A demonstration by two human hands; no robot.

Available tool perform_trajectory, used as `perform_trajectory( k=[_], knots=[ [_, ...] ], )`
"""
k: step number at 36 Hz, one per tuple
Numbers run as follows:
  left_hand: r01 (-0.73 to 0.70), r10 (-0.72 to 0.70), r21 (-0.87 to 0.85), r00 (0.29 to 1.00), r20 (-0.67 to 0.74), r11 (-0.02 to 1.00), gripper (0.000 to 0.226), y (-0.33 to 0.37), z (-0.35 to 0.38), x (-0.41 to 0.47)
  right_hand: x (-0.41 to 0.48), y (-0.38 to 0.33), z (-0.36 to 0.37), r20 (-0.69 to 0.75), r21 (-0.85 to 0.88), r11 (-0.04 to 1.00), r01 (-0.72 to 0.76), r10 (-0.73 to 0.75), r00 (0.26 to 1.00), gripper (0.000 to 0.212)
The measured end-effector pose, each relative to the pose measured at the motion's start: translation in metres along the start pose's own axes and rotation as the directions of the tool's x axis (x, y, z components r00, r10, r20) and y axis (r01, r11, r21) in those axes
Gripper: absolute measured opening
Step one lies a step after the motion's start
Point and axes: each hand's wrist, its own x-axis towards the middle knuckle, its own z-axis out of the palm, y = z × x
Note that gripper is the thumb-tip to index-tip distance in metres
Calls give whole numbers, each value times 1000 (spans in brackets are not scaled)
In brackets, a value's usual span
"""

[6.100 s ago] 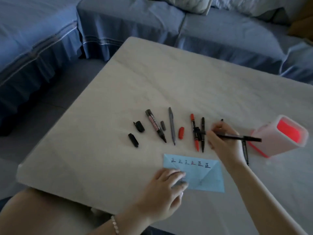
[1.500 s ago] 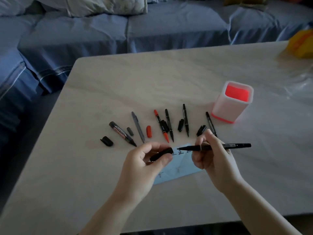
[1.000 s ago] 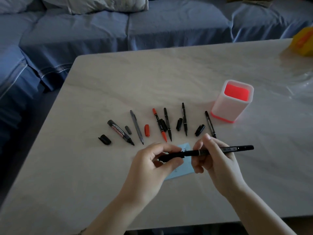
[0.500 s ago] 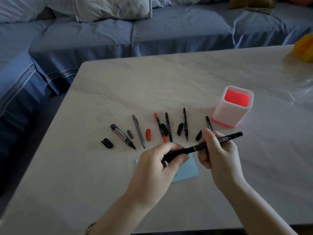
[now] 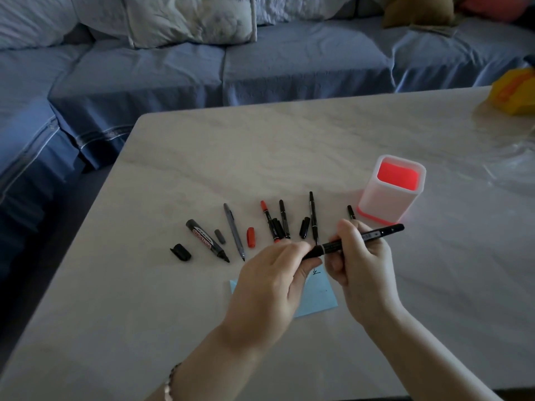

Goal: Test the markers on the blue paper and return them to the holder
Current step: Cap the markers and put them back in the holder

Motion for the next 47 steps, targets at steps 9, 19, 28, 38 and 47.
perform_trajectory(
  k=[9,19,28,38,47],
  knots=[
    [417,-383,-360,909,165,835,21,16,-6,10,8,-1,1,41,-34,999,33,-32,999,50],
    [585,-510,-142,782,358,798,15,-3,26,34,40,28,-5,1,-154,981,-117,118,993,39],
    [547,-473,-92,786,397,832,18,2,58,70,67,-5,-32,5,-237,969,-73,76,997,22],
    [518,-486,77,727,485,852,17,-34,54,70,109,-94,-111,40,-969,226,104,-273,961,28],
    [616,-636,181,688,351,767,15,-83,23,22,132,-65,-106,9,-982,184,53,-233,973,17]
  ],
)
